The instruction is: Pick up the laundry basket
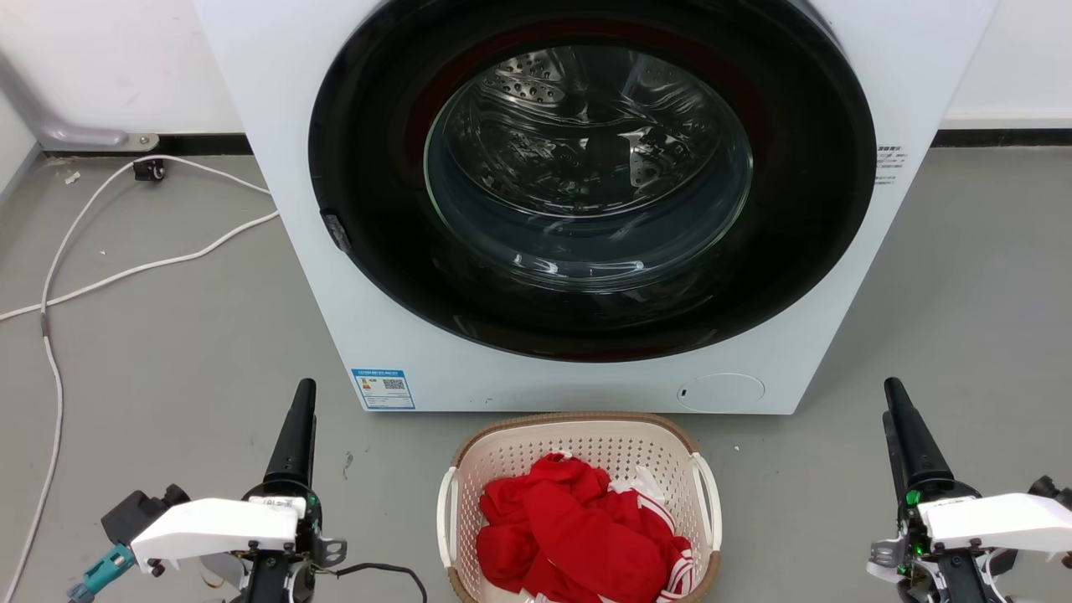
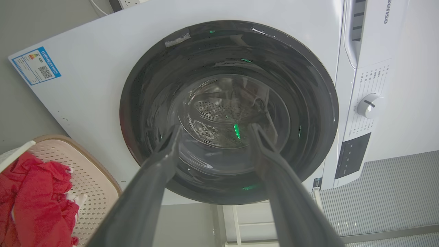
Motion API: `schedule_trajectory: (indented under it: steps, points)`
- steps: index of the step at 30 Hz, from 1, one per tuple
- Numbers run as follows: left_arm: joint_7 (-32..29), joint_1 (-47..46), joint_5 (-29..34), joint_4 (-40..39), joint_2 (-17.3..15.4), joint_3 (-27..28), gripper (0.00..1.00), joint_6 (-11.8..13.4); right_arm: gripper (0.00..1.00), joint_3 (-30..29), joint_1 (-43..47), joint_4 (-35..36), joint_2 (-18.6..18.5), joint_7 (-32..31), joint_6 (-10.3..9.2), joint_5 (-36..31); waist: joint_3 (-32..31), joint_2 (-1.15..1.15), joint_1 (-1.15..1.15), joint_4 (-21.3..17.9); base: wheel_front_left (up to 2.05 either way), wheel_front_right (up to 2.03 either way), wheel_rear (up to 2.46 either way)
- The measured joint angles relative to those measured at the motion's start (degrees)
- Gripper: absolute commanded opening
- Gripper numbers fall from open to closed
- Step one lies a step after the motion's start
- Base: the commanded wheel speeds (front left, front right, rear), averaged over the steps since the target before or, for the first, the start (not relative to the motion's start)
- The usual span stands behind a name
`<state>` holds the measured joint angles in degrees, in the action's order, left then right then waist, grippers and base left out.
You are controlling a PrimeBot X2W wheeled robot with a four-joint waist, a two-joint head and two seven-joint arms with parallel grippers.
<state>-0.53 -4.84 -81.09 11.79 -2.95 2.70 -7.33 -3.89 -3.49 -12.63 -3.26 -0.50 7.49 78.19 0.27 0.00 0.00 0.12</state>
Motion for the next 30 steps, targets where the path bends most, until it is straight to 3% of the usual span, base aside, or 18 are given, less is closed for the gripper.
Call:
schedule_trajectory:
  steps: [30]
  points:
    - [5.9,-0.3,36.1,-3.9,0.0,-3.1,1.0,1.0,1.0,0.7,0.9,3.2,0.1,5.8,0.0,-39.4,0.0,0.0,0.0,0.3,0.0,0.0,0.0]
